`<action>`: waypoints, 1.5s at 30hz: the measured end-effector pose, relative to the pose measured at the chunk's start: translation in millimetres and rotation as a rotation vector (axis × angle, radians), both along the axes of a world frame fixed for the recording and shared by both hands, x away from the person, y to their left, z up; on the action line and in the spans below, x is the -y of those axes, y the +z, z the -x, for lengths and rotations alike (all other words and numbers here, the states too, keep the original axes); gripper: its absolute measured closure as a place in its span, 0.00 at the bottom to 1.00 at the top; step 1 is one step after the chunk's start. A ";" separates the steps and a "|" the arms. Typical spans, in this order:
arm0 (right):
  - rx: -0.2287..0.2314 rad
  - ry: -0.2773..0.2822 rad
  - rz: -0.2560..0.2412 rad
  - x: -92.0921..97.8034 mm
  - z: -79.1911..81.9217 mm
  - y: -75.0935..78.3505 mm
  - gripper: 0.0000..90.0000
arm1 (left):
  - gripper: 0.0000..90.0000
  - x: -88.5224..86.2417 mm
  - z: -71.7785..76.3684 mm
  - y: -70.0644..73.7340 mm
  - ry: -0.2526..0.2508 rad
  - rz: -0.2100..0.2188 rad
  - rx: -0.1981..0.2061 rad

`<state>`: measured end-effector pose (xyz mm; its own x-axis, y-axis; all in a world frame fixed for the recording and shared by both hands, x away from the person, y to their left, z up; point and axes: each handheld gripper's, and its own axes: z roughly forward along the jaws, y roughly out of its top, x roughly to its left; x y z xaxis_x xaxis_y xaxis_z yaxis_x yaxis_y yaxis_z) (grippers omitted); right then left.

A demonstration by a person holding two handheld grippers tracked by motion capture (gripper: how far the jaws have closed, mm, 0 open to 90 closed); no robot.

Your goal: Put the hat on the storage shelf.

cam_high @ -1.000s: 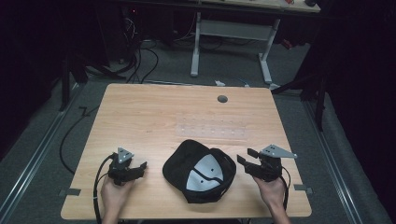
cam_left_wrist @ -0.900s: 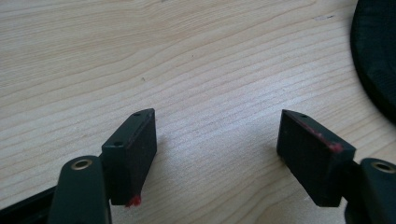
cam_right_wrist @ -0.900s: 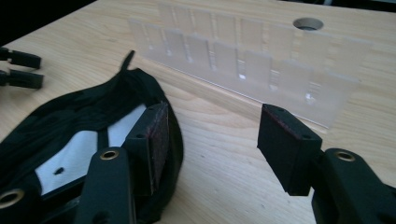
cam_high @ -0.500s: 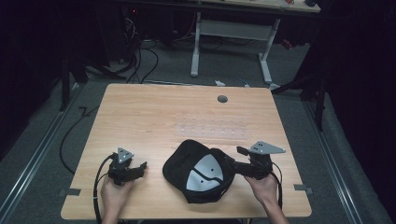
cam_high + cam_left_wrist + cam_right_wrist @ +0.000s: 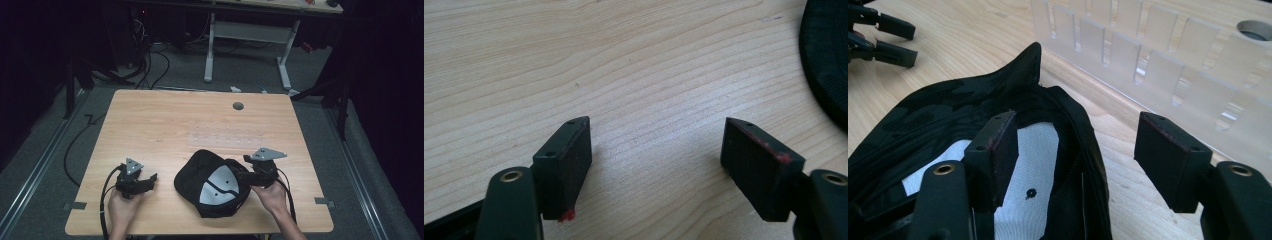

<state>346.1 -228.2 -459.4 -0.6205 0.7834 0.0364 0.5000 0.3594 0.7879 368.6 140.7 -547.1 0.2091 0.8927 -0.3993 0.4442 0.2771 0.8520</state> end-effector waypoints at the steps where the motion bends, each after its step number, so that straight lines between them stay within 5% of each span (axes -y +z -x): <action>1: -0.002 0.006 0.004 -1.3 -2.3 -1.4 0.38 | 0.32 0.0 0.0 0.0 0.000 0.000 0.000; 12: -0.075 0.023 0.032 -11.4 -20.4 -16.9 0.45 | 0.32 -0.1 0.0 -0.1 -0.001 -0.003 0.000; 23: -0.080 0.026 0.049 -15.2 -27.7 -29.7 0.52 | 0.32 0.1 0.0 0.0 0.000 -0.001 0.000; 30: -0.099 0.053 0.060 -19.5 -30.4 -42.5 0.73 | 0.32 0.3 -0.4 -0.1 0.004 0.001 0.001; 35: -0.101 0.046 0.019 -14.7 -30.1 -43.4 0.85 | 0.32 0.4 -0.5 -0.1 0.005 0.001 0.001; 45: -0.121 0.030 -0.048 -4.0 -26.3 -42.0 0.90 | 0.28 0.9 -0.3 -0.4 -0.016 -0.006 -0.006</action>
